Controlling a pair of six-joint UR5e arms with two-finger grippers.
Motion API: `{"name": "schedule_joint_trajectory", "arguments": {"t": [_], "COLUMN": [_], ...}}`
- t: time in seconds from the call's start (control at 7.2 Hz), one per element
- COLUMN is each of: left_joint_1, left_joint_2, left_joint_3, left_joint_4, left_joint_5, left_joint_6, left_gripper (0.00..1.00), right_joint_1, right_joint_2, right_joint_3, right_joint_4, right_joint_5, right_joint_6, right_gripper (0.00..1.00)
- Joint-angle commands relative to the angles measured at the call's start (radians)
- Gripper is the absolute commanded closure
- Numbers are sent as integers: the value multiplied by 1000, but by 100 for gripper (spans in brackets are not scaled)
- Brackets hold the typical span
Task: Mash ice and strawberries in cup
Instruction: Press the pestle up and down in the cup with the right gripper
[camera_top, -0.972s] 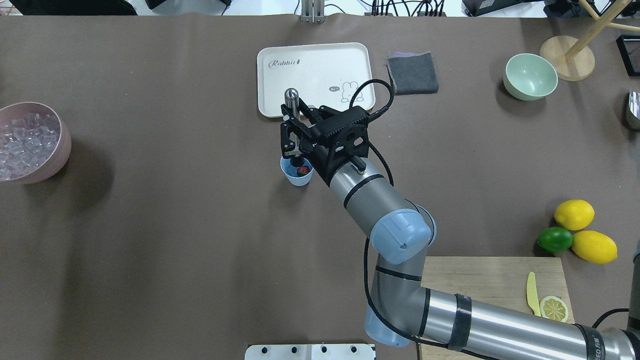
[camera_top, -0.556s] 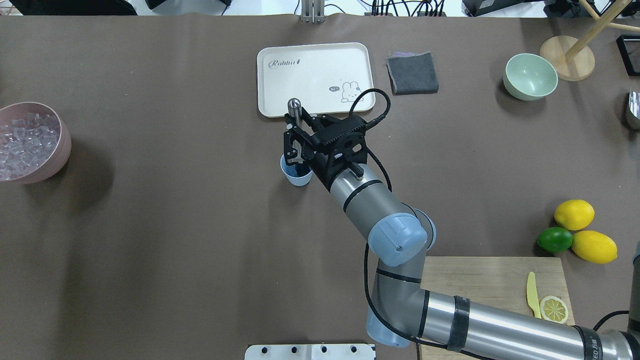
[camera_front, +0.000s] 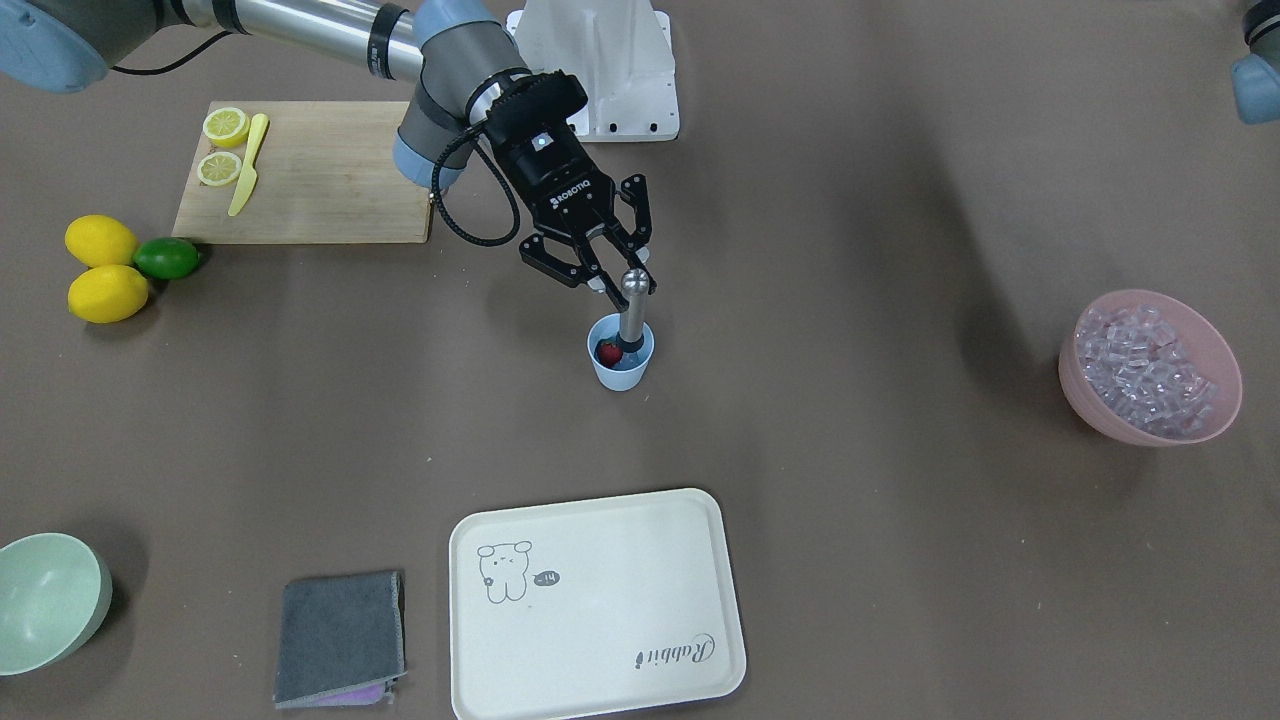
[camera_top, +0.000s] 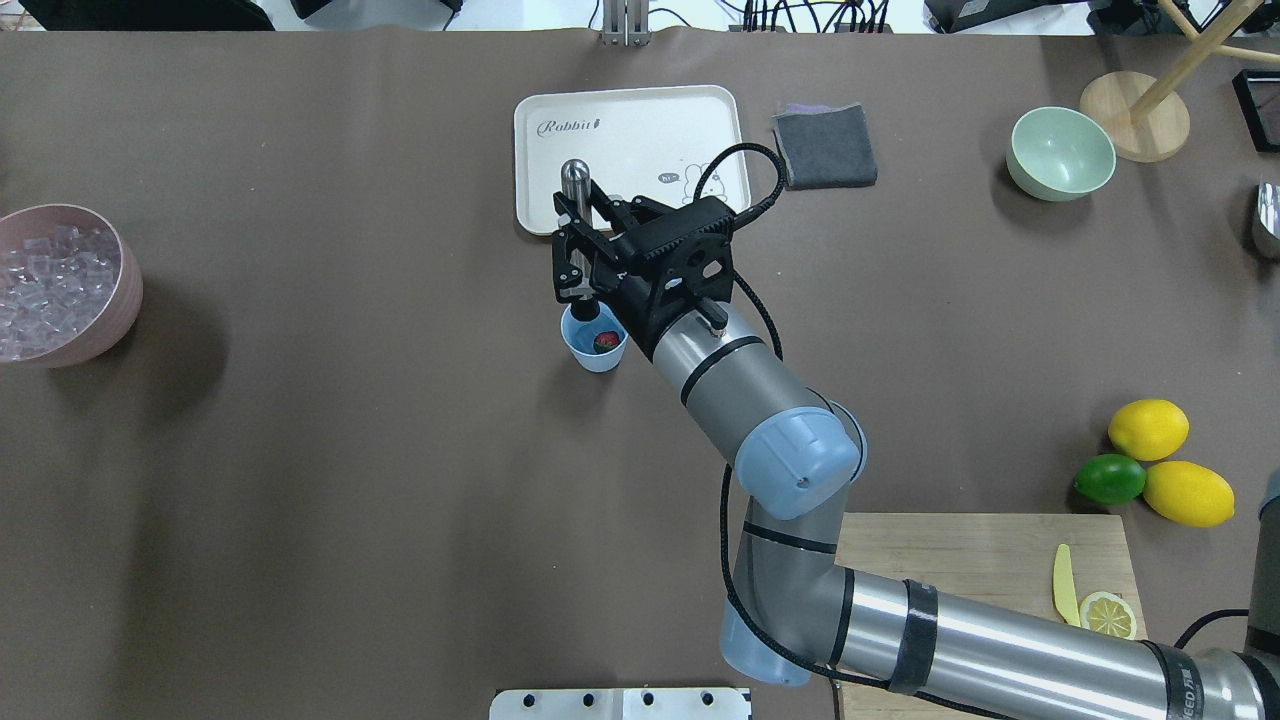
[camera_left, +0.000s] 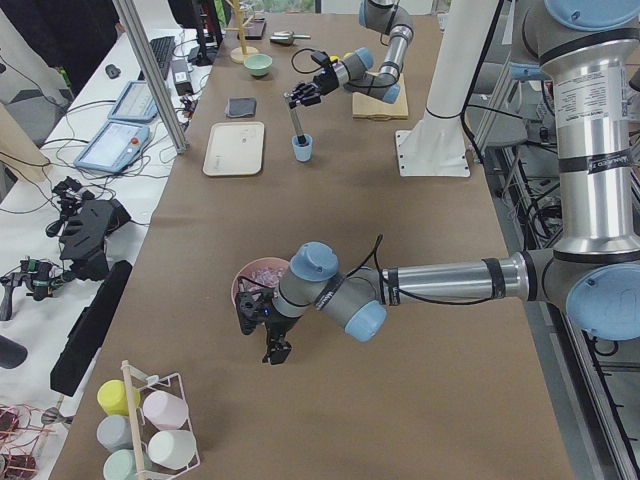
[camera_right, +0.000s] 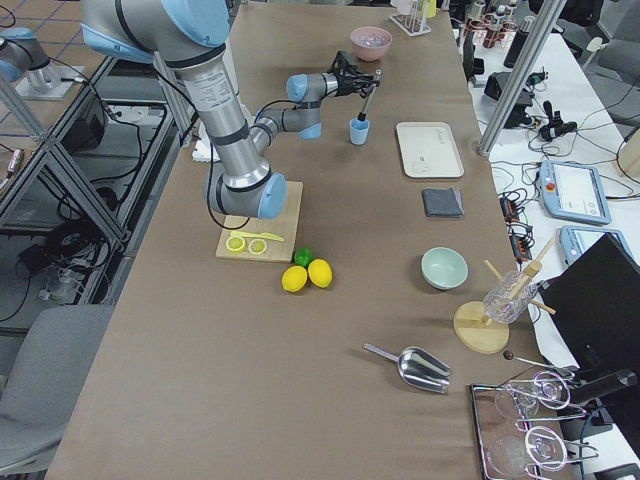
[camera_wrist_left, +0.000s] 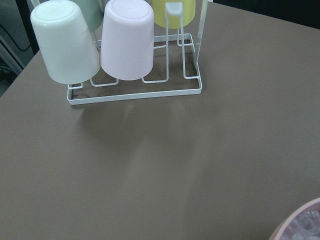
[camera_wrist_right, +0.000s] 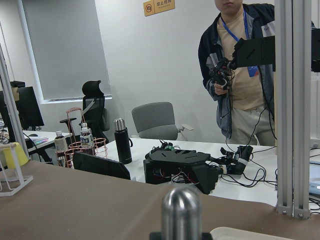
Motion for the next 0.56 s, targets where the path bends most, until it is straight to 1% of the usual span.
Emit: {"name": "schedule_joint_trajectory", "arguments": {"t": [0.0,0.42], "left_joint_1": [0,0], "left_joint_2": [0,1], "left_joint_3": [0,-3], "left_joint_4": [0,0], "left_joint_5": [0,0], "left_joint_6": [0,-3], "left_gripper": [2,2], "right_joint_1": [28,-16], "right_joint_2": [-6,-18], "right_joint_3": [5,-7], "right_joint_4": [3,8], "right_joint_5": [7,-6], "right_joint_6": [0,1], "right_gripper": [100,100]}}
